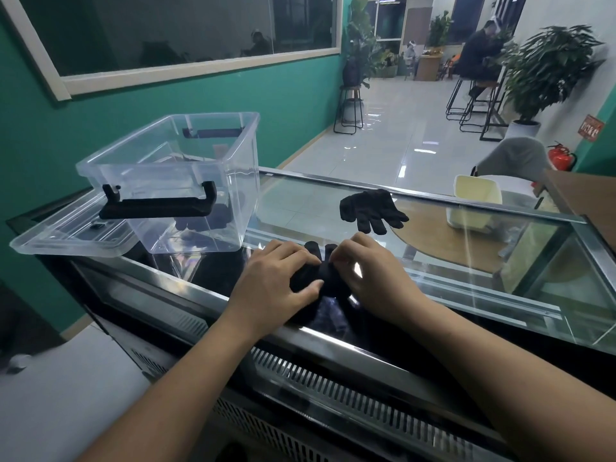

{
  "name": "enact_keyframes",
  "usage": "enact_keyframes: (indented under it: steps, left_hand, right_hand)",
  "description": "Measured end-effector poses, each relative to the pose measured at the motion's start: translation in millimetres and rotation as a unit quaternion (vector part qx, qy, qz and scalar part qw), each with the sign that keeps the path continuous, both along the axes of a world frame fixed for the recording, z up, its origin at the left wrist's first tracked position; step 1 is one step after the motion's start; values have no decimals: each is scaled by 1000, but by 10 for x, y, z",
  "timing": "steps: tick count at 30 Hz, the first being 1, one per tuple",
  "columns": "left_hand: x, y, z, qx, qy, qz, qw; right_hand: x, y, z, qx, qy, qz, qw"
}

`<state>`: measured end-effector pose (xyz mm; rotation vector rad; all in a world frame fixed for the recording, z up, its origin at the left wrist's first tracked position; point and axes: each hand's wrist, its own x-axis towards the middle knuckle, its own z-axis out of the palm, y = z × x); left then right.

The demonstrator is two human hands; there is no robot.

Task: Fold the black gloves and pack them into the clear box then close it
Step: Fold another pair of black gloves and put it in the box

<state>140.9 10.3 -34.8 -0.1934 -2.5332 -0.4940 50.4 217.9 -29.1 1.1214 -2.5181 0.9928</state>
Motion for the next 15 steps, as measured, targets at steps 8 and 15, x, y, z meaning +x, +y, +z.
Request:
enact_keyframes:
  steps: [8, 15]
  left_hand:
    - [3, 9, 27, -13, -19, 3, 1000]
    - [30, 20, 20, 12, 28, 15, 999]
  right_hand:
    - [95, 23, 104, 57, -25, 40, 997]
    - [70, 10, 76, 17, -16, 40, 999]
